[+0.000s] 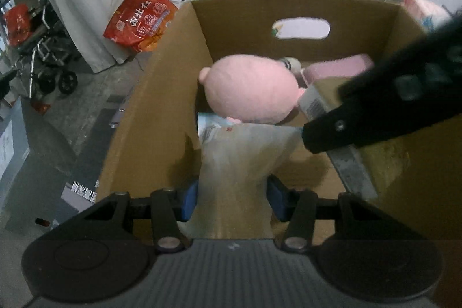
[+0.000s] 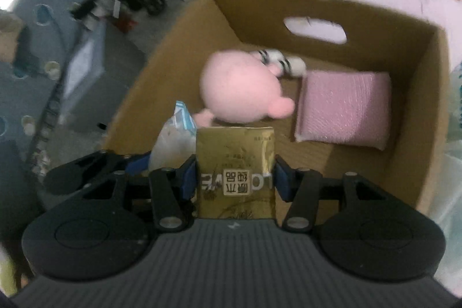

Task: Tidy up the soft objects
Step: 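Carry the noodle bag and gold box over the cardboard box with both tools, then open both grippers to drop the noodle bag and gold box into the box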

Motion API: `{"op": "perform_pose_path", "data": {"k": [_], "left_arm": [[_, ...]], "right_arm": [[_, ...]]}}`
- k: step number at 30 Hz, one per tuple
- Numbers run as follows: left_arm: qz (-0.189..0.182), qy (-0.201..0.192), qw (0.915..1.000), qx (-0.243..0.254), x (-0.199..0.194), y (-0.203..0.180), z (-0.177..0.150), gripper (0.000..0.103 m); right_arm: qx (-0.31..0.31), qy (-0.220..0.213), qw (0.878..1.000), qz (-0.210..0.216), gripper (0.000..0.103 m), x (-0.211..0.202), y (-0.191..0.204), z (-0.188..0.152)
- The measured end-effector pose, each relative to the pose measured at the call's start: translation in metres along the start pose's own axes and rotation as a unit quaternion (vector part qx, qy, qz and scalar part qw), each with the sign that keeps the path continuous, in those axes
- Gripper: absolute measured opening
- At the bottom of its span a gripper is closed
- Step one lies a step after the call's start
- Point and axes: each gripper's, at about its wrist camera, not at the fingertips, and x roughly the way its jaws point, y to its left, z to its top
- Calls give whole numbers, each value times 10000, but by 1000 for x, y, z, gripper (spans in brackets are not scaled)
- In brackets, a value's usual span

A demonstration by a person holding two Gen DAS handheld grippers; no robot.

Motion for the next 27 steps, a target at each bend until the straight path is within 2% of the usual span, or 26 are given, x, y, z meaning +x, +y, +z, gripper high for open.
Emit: {"op": "perform_pose_path", "data": {"k": [2,4,7,13,19,22,25,27], "left_arm": [[100,96,9999,90,8,-6,1,56],[104,412,9991,72,22,-8,6,58],[149,367,9992,73,21,-6,9,65],[-129,405,9991,22,9,3,3,73],[-293,334,9990,51,-10,7,-7,79],[-297,316,9990,69,-11,6,-12,79],[-231,341,9991,67,-8,7,-12,78],[-145,370,9992,56,-6,6,-10,78]], "right_arm": [[163,184,9997,-82,53,12,-11,4],[267,316,9990,-176,54,23,-19,5],[401,424,9981,-184,56,41,-28,9],[589,582,9966,-24,56,59,-38,6],[770,635,9948,216,52,76,-47,5],[904,672,9914,663,52,79,-49,2],[779,579,9936,582,56,71,-44,0],[656,462,9954,522,65,58,-40,0]]}}
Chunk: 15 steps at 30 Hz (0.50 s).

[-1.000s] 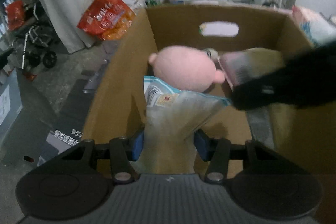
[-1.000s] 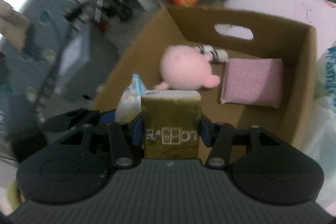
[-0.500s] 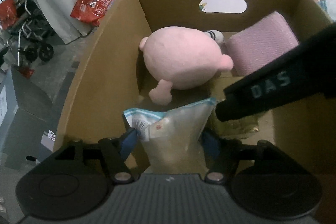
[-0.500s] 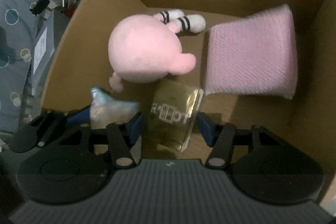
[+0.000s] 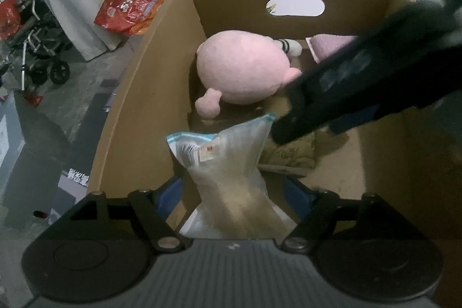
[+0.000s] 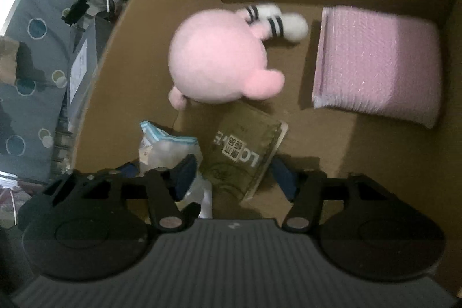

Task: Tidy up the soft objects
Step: 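Open both grippers to drop the noodle bag and gold box into the box, then grasp the white cup on the table with the right gripper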

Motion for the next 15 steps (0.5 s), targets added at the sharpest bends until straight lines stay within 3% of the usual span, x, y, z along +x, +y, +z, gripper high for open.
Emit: {"op": "perform_pose_path", "data": {"k": [3,7,9,15], "left_arm": [[-11,-96,9998,-168,-13,1,-3,78],[-228,-460,9980,-371,-49,-1,-11,79],[-340,-696,9960,-441,-71,-7,-17,79],[-912,-1406,9853,-320,-130,-54,-42,83]], "right_arm": [[-97,-293,9995,115,67,-35,6,-6],[-192,-1040,9915,762,73,-103,5,-30],[-299,-1487,9834,994,82,-141,0,-56],[-303,-2371,9632,1229,85,-220,-53,-155]]}}
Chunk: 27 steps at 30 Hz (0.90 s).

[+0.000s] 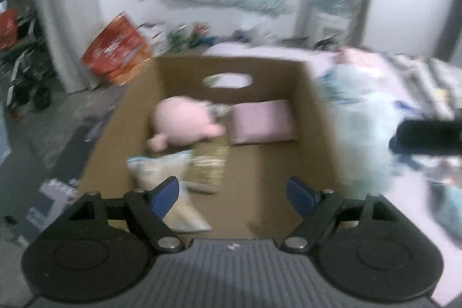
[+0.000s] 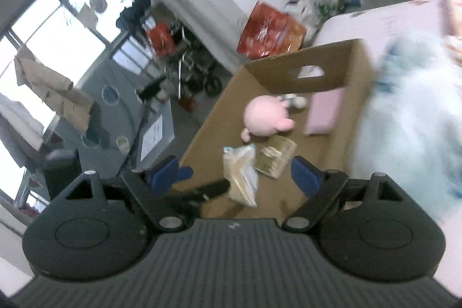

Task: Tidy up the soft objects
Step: 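Grasp the white cup on the table with the right gripper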

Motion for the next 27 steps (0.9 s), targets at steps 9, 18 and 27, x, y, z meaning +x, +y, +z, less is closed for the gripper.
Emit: {"op": "perform_pose_path", "data": {"k": [9,18,27], "left_arm": [[-988,-338,9934,470,-22,-120,-32,83],[-1126,-293,9902,775,4,-189,-47,67],[-940,-342,9907,926,6,-197,-52,56]], "right_arm": [[-373,-1174,9758,-1807,85,-159,-72,-65],[-340,-984,9241,-3678,85,-171,-199,-70],[-395,-791,9262,-3665,47,-117,-241,-61]]}}
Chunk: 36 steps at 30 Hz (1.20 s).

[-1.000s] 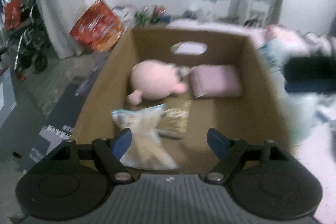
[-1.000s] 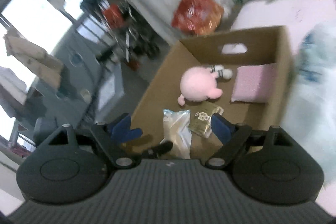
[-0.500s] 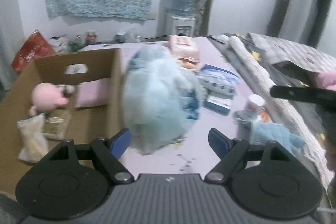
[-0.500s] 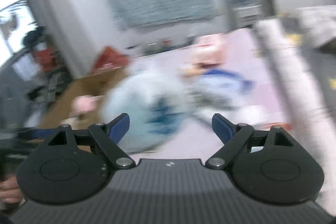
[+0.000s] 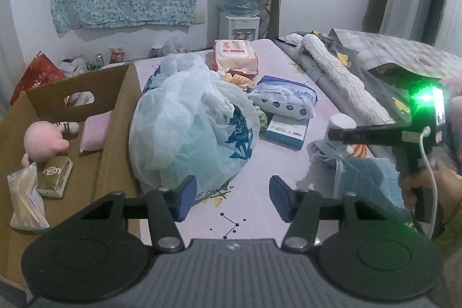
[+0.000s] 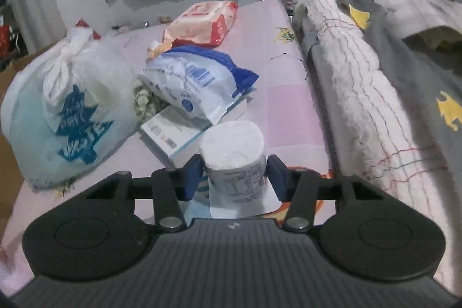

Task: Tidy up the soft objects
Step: 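Grasp the white cup on the table with the right gripper, then grasp the white milk carton with the left gripper while the right holds the cup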

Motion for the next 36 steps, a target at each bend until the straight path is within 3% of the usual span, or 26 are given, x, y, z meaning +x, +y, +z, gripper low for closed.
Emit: {"op": "perform_pose_path", "data": {"k": [3,7,13,16,18,21,24,26,30,32,34,36], "left_arm": [[-13,-35,10000,47,-3,-1,-3,55],[-45,-50,9999,103,-6,0,-7,54],[-132,-65,9998,127,-19,7,-14,54],[-150,-154,9995,224,-31,10,-16,55],[-169,-196,9992,316,-38,12,-17,55],[-256,-137,9982,519,-43,9,-22,57],[-481,62,9961,741,-42,1,-30,59],[-595,265,9944,830,-37,-5,-38,59],[-738,589,9917,870,-21,-17,-50,58],[-802,731,9906,832,-12,-22,-54,58],[-870,873,9895,758,-4,-23,-56,55],[-956,1025,9880,648,3,-23,-57,48]], "right_arm": [[343,-46,9993,164,46,-3,-7,1],[866,-78,9939,684,45,-20,-14,-1],[1642,-73,9701,1788,46,-54,-7,-2],[2001,55,9466,2527,46,-62,1,-6],[2335,234,9232,3044,46,-61,5,-14],[2929,678,8774,3738,46,-48,11,-38],[3442,1164,8363,4107,46,-28,19,-67],[3649,1480,8207,4139,46,-14,25,-84],[3602,1931,8302,3791,46,4,33,-98],[3492,2002,8402,3635,47,8,34,-103],[3483,2020,8405,3624,48,9,33,-103],[3275,1968,8580,3433,51,4,35,-98]]}}
